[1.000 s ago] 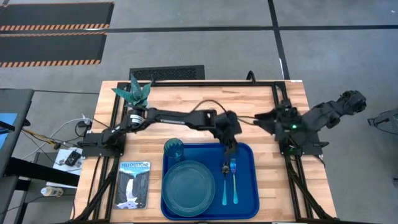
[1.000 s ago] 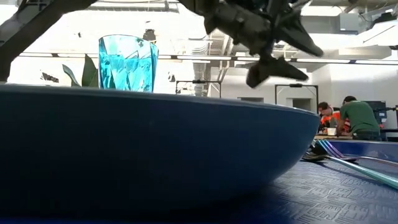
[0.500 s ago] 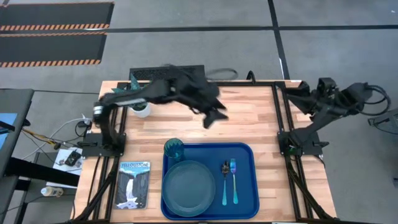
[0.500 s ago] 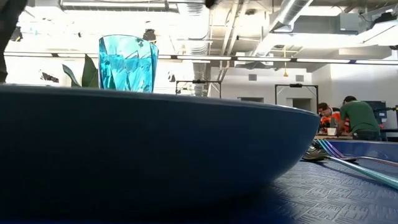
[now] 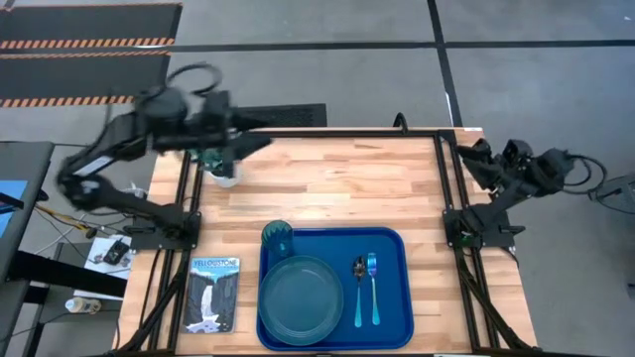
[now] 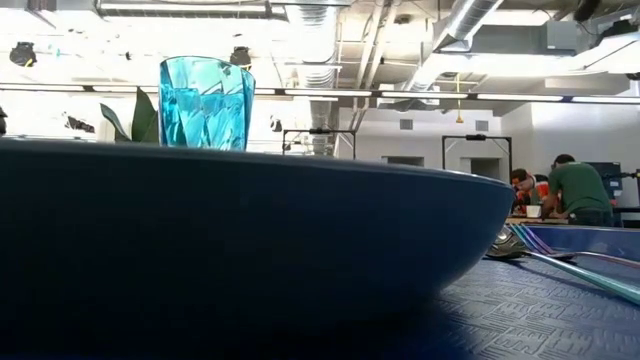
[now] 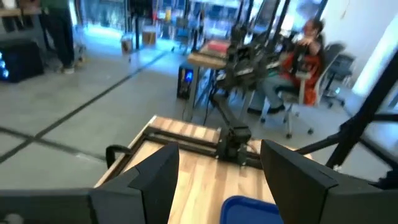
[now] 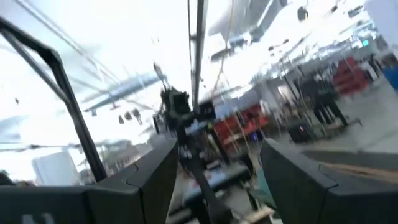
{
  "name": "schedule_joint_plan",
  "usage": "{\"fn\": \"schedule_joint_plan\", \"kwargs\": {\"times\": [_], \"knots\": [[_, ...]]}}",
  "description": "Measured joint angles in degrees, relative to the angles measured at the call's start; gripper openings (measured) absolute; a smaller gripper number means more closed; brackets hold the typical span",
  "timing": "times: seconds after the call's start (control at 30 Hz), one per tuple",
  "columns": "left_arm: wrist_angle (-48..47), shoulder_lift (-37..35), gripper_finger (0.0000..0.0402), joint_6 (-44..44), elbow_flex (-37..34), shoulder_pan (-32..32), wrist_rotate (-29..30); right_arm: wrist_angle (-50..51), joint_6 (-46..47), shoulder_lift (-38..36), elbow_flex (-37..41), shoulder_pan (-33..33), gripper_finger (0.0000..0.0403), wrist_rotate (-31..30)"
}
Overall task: Pick and place plate/cup/fork/spoon on tray
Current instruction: Return to Home Position
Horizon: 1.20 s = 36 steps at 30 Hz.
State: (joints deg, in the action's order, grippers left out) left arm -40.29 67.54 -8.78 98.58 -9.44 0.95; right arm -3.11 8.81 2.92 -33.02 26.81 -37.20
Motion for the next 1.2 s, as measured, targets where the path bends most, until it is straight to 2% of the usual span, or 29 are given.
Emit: {"fn": "schedule_joint_plan", "kwargs": {"times": [0.07, 0.13, 0.2, 0.3, 0.37, 0.5, 0.6, 0.7, 0.87, 1.03, 1.2], "knots": [[4.2, -7.0, 0.0215, -0.5, -8.3, 0.1, -0.2, -3.7, -2.2, -2.8, 3.6, 0.0, 0.0254, 0.6], [7.7, -14.0, 0.0215, -2.2, -17.4, 0.1, -0.1, -6.8, -5.8, -2.6, 5.6, 0.0, 0.0254, 1.1], [13.3, -20.3, 0.0215, -4.4, -27.0, 0.1, -0.1, -7.4, -7.2, -2.6, 5.8, 0.0, 0.0254, 2.9], [21.5, -29.6, 0.0215, -8.3, -41.4, 0.1, -0.3, -6.3, -7.2, -2.3, 7.1, 0.1, 0.0254, 1.5], [27.6, -35.1, 0.0215, -10.5, -50.4, 0.1, -0.5, -4.5, -7.8, -2.6, 8.5, 0.0, 0.0254, 3.6], [38.1, -46.5, 0.0215, -14.5, -65.8, 0.1, -1.5, -3.1, -7.6, -2.7, 11.0, 0.0, 0.0254, 5.1], [42.1, -53.6, 0.0215, -17.7, -75.2, 0.1, -1.7, -3.6, -7.2, -2.7, 14.5, 0.0, 0.0254, 4.5], [45.0, -59.7, 0.0215, -19.4, -81.6, 0.1, -0.8, -6.0, -6.9, -2.7, 17.9, -0.4, 0.0254, 5.4], [44.6, -67.2, 0.0215, -21.3, -88.8, 0.1, 0.9, -13.2, -5.5, -2.7, 25.2, -3.1, 0.0254, 10.5], [44.8, -66.3, 0.0215, -21.7, -91.5, 0.1, 0.6, -20.6, -1.8, -2.7, 32.3, -6.7, 0.0254, 13.8], [48.3, -66.1, 0.0215, -22.2, -95.3, 0.9, 1.1, -19.6, 1.3, -2.6, 32.5, -10.5, 0.0254, 17.8]]}}
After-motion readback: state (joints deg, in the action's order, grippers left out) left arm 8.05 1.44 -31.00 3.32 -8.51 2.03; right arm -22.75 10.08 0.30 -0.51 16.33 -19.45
